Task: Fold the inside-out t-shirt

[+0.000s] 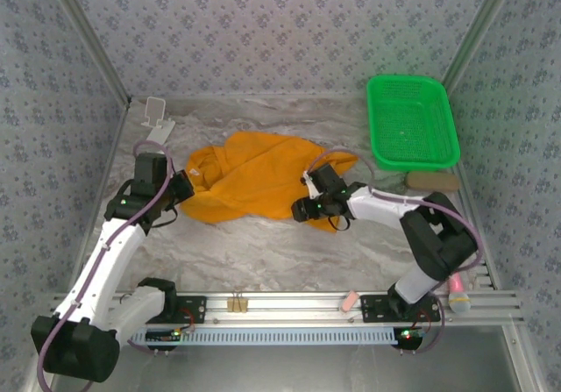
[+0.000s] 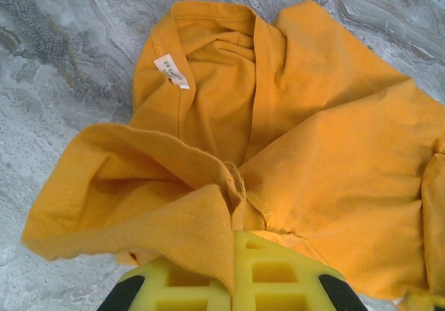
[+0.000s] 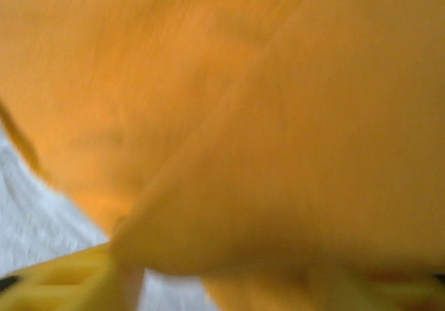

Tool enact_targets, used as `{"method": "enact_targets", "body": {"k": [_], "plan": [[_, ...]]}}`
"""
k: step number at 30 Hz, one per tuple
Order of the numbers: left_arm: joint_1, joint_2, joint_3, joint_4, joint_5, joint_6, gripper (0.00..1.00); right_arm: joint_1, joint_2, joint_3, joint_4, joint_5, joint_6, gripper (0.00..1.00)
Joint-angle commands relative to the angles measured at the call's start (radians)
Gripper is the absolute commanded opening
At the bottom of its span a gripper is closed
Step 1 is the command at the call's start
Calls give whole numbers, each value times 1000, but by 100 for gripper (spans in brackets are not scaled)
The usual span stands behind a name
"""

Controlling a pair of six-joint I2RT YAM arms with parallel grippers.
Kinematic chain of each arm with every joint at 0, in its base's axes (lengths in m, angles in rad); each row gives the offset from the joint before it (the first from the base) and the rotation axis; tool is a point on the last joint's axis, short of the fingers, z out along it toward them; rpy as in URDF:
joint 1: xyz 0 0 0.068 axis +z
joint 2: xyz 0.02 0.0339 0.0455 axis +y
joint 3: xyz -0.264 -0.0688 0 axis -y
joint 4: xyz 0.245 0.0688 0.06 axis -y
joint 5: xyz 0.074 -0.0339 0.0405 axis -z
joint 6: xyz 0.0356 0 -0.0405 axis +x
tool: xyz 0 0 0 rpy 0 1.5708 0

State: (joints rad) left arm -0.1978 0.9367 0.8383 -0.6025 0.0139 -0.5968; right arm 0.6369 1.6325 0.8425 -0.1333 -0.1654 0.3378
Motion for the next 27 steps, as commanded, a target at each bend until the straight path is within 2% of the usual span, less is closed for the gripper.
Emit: {"method": "enact_targets", "body": {"k": [1, 3, 4, 8, 12, 14, 18, 22, 27], "plan": [[8, -11, -12, 15, 8, -17, 0, -11, 75, 33, 164, 25, 84, 29], [11, -8, 11, 22, -3, -9, 0, -45, 64, 56, 176, 23, 128, 4], [14, -6, 26, 36, -12, -1, 0, -73, 48, 72, 175, 16, 151, 0], [16, 56, 126, 155, 9, 55, 0, -181, -14, 204, 64, 36, 159, 0], [11, 181, 362, 215, 21, 175, 0, -249, -62, 466, -103, 64, 66, 0], [9, 230, 499, 203, -15, 241, 0, -259, -98, 570, -175, 117, 18, 0], [-1, 268, 734, 122, 10, 321, 0, -236, -210, 689, -306, 245, -22, 0], [-63, 155, 727, 107, 44, 358, 0, -151, -398, 637, -405, 334, -38, 0], [-127, -15, 610, 146, 17, 379, 0, -75, -567, 565, -527, 318, -48, 0]]}}
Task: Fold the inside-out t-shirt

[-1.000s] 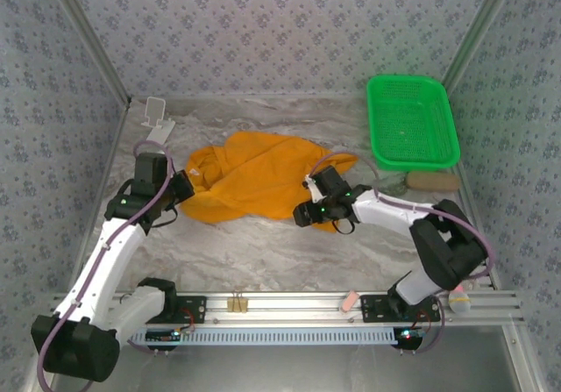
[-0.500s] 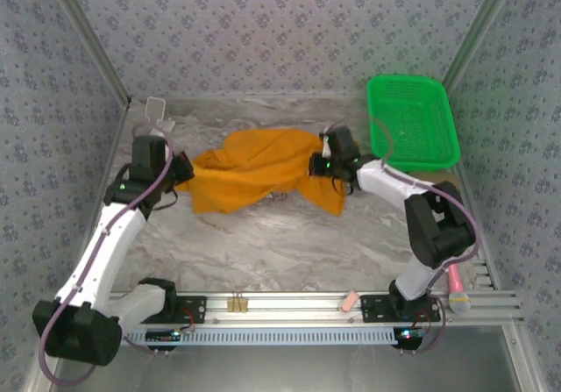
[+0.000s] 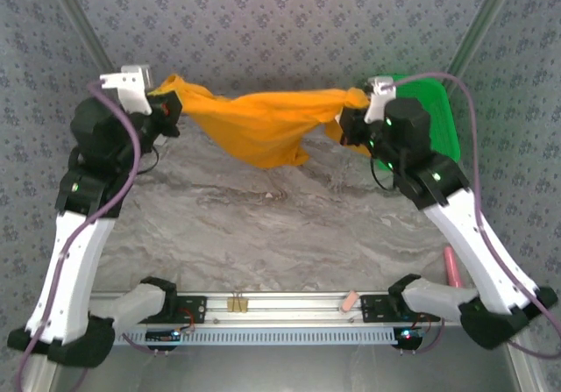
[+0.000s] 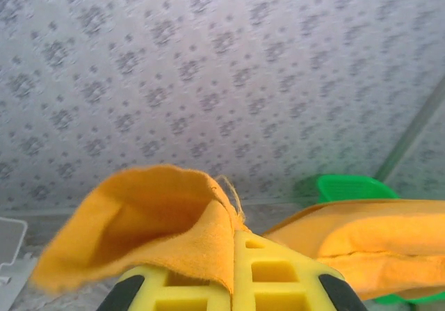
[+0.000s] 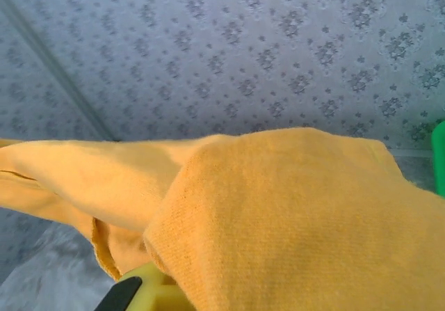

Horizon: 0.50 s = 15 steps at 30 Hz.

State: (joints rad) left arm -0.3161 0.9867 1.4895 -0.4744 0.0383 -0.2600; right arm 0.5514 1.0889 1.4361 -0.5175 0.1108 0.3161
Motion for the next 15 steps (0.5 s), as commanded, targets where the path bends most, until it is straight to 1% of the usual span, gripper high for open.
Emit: {"method": "enact_targets", "body": {"k": [1, 3, 5, 8, 10, 12, 15], "plan": [[-9, -81, -46, 28, -11, 48, 0, 9, -30, -28, -162, 36, -26, 0], [-8, -81, -32, 37, -19, 63, 0, 0, -24, -18, -182, 39, -23, 0], [-9, -50, -6, 40, -25, 84, 0, -35, 5, -3, -176, 28, -23, 0], [-8, 32, 10, 69, -86, 108, 0, -135, 99, 35, -130, -72, -12, 0], [-6, 113, 25, 100, -127, 125, 0, -189, 193, 71, -89, -146, -10, 0], [-1, 197, 52, 136, -139, 153, 0, -222, 294, 130, -57, -182, -14, 0], [23, 351, 173, 127, -134, 188, 0, -261, 455, 274, -45, -238, -24, 0]]}}
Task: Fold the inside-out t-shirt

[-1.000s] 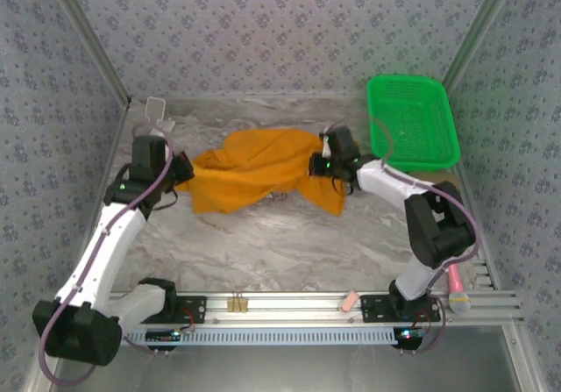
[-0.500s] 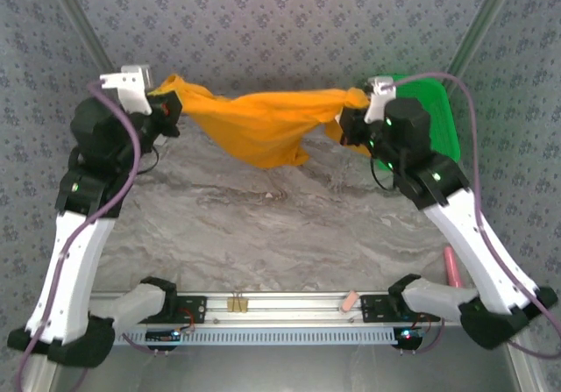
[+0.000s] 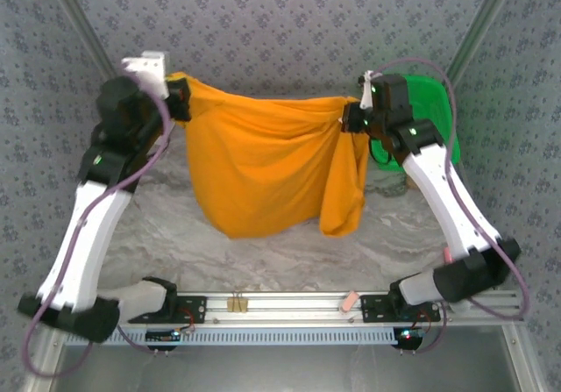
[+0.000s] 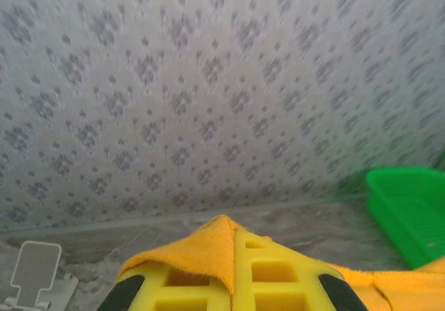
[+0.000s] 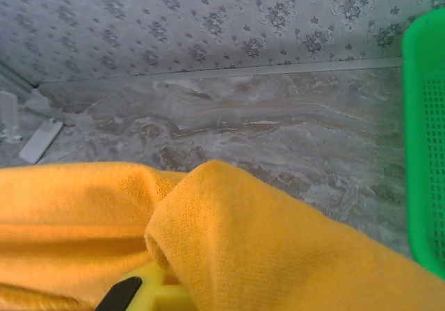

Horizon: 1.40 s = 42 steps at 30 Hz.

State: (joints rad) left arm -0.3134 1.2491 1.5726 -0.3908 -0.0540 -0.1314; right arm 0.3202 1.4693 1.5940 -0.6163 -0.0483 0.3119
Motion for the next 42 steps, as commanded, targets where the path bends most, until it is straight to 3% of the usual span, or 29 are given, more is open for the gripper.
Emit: {"method": "enact_targets", "body": {"k": [1, 3, 9, 13, 16, 21, 23, 27, 32, 36, 38, 42], "plan": [[29, 142, 148, 28, -39, 66, 0, -41, 126, 174, 56, -93, -28, 0], [46, 236, 265, 1, -31, 78, 0, -52, 218, 293, 52, -108, -57, 0], [57, 481, 822, -229, 9, 117, 0, -76, 374, 678, -71, -108, -84, 0], [37, 507, 1032, -373, 13, 127, 0, -51, 286, 656, -77, -96, -103, 0], [14, 379, 922, -383, 11, 135, 0, 6, 149, 524, -85, -54, -143, 0], [-43, 6, 519, -224, 22, 122, 0, 175, -138, 286, -83, 36, -158, 0], [-81, -111, 503, -274, 114, 116, 0, 259, -232, 227, -91, 57, -144, 0], [-89, -237, 453, -246, 143, 85, 0, 325, -321, 186, -110, 76, -75, 0], [-90, -193, 411, -247, 118, 99, 0, 302, -294, 141, -121, 79, 11, 0], [-87, -105, 280, -180, 34, 170, 0, 175, -190, 69, -96, 9, 79, 0], [-65, -10, 233, -145, -3, 204, 0, 90, -96, 29, -61, -57, 110, 0], [27, 265, 228, -72, 46, 196, 0, 18, 150, 1, 43, -95, 99, 0]]}}
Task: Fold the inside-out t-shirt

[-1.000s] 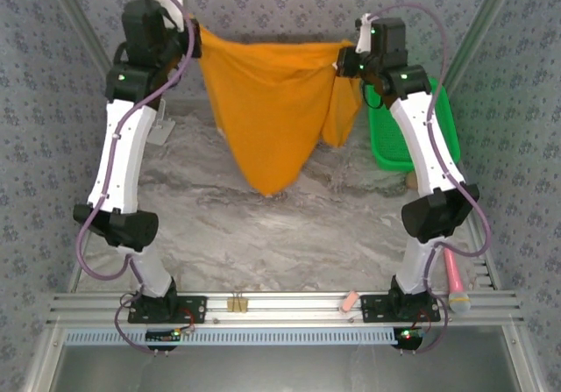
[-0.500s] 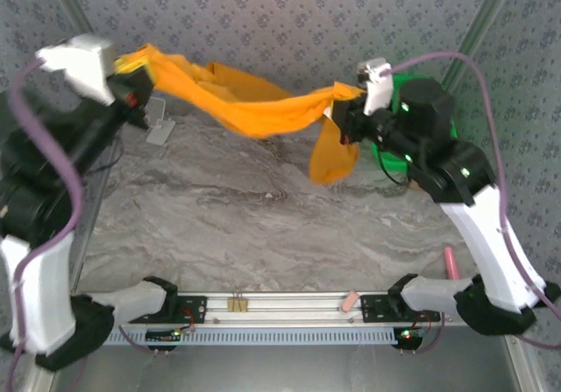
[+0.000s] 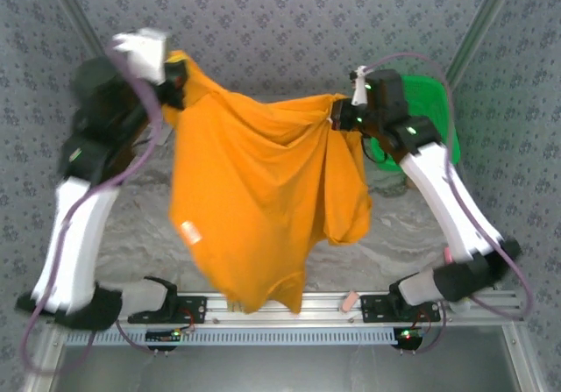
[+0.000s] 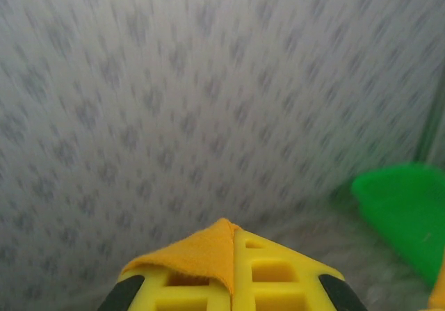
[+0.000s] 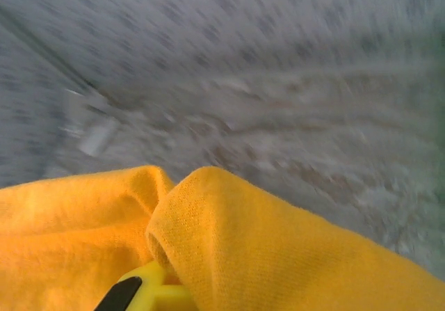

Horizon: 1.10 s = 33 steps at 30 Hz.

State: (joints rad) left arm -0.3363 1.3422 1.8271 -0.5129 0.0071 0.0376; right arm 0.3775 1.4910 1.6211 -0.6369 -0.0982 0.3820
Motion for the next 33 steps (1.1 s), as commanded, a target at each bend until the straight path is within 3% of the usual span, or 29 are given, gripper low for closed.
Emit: {"method": "enact_targets", "body": {"k": [1, 2, 3, 4, 5, 7, 8, 11, 13, 15, 17, 20, 23, 29, 33], "plan": [[64, 270, 9, 62, -11, 33, 0, -52, 206, 1, 70, -39, 25, 3], [72, 375, 63, 67, -7, 44, 0, -64, 283, 48, 62, -21, 15, 13], [73, 475, 145, 55, -16, 59, 0, -73, 345, 92, 45, 9, 14, 31], [72, 602, 265, 13, -37, 81, 1, -86, 415, 155, 1, 49, 19, 34], [72, 733, 408, -50, -56, 83, 19, -95, 472, 201, -12, 71, 28, 35], [74, 971, 723, -215, -70, 63, 91, -110, 517, 231, -12, 55, 52, 41], [75, 1083, 894, -309, -60, 56, 95, -111, 515, 220, 3, 41, 58, 43], [74, 1289, 1287, -539, -45, -2, 95, -98, 461, 136, 16, 62, 60, 45], [74, 1275, 1316, -631, -18, -53, 92, -89, 406, 51, 11, 102, 66, 47], [73, 1198, 1180, -695, 13, -122, 87, -80, 342, -53, 9, 100, 72, 50], [62, 1048, 882, -667, 47, -190, 79, -65, 278, -169, 8, 72, 75, 51], [23, 745, 250, -360, 61, -254, 79, -7, 192, -324, 21, 54, 66, 53], [12, 528, -161, -172, 74, -353, 78, 67, 140, -436, 27, 60, 61, 56], [-5, 385, -542, -80, 102, -489, 77, 132, 145, -611, 144, 64, 65, 58], [-78, 384, -668, 23, 161, -557, 77, 126, 199, -658, 265, 40, 41, 55]]}}
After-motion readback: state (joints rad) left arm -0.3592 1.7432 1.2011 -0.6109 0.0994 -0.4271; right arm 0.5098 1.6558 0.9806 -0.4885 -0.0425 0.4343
